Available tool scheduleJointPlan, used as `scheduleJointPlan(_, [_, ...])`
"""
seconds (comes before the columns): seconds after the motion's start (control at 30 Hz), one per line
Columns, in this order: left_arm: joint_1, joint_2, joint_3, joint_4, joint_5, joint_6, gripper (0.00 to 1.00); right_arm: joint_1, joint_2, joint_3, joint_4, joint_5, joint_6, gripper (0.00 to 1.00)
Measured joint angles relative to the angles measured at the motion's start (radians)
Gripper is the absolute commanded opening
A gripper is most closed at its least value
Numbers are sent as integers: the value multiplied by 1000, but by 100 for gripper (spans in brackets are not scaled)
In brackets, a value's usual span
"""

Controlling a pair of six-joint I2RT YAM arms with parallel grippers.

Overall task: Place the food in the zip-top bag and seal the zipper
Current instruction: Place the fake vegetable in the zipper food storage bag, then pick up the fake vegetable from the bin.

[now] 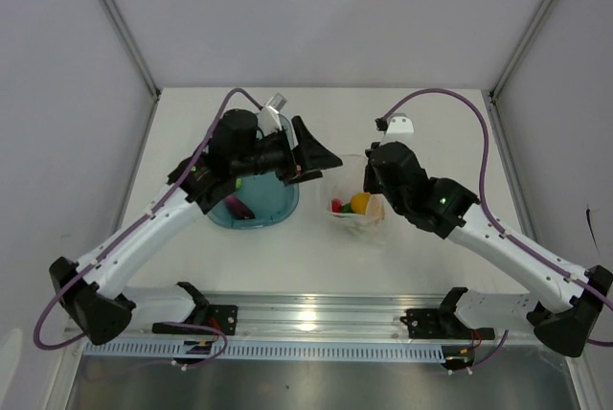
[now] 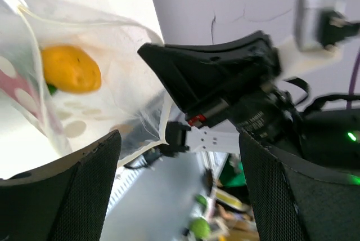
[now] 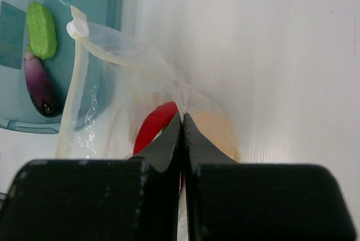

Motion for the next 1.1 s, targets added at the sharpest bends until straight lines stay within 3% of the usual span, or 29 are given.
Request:
scheduleJointPlan(0.2, [56, -130, -9, -32, -111, 122, 79, -14, 0, 0, -23, 0, 2, 0])
scheduleJointPlan(0.43, [204, -130, -11, -108, -248, 215, 77, -38, 0, 0, -33, -1, 4, 0])
scheduleJointPlan(0.5, [230, -115, -4, -147, -322, 234, 80, -42, 0, 0, -36, -2, 4, 0])
scheduleJointPlan(0.73, [335, 127, 163, -345, -558, 272, 80, -43, 0, 0, -36, -11, 5, 0])
scheduleJointPlan(1.1, [461, 459, 223, -482, -657, 353, 78, -43, 1, 0, -35, -35, 4, 0])
